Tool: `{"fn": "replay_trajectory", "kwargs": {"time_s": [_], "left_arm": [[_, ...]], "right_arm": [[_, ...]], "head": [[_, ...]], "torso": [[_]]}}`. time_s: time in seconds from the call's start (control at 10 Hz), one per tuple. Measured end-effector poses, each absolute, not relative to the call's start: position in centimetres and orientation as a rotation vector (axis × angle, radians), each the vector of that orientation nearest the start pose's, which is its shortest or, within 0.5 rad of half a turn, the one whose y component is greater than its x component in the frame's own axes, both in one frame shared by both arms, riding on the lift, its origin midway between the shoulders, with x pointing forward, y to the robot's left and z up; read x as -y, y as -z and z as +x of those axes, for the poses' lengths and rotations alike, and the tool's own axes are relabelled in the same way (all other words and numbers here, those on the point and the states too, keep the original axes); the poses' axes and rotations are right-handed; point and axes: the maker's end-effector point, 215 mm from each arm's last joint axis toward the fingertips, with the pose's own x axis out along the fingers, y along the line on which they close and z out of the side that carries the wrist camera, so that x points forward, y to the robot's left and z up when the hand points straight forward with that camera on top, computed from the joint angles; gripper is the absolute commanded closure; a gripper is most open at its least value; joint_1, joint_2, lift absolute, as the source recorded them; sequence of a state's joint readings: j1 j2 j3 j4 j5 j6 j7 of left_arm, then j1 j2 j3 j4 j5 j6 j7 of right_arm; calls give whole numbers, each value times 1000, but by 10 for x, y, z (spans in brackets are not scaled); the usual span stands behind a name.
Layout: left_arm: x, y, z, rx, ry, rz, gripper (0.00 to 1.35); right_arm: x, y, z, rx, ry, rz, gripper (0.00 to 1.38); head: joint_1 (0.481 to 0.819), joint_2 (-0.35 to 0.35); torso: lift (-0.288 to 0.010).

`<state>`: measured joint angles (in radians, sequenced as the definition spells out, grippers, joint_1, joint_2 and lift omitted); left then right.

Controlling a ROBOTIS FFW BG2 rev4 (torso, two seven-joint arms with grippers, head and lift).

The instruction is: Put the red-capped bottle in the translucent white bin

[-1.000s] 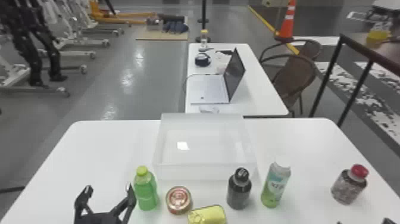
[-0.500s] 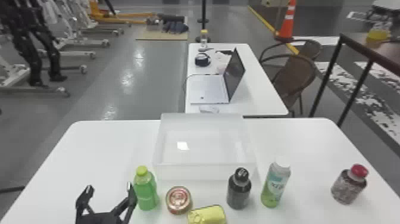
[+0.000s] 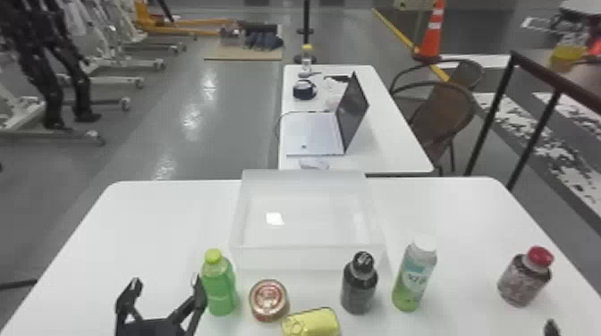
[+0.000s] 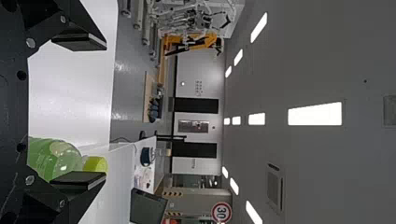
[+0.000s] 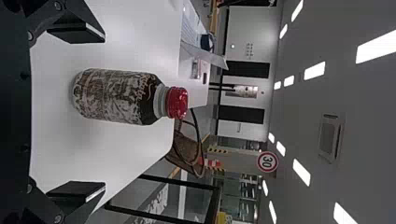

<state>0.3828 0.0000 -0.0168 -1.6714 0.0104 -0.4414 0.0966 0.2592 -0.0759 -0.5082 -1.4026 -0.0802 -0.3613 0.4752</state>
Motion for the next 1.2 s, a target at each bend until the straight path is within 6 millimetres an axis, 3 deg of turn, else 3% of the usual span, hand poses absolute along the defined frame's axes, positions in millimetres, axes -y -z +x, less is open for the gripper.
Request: {"fn": "replay_trajectory", "kwargs": {"time_s": [1.2], "left_arm": [[-242, 360, 454, 157, -79, -25, 298]], "right_arm": [[479, 440, 489, -82, -49, -116, 131]], "head": [[549, 0]], "torso": [[-100]]}}
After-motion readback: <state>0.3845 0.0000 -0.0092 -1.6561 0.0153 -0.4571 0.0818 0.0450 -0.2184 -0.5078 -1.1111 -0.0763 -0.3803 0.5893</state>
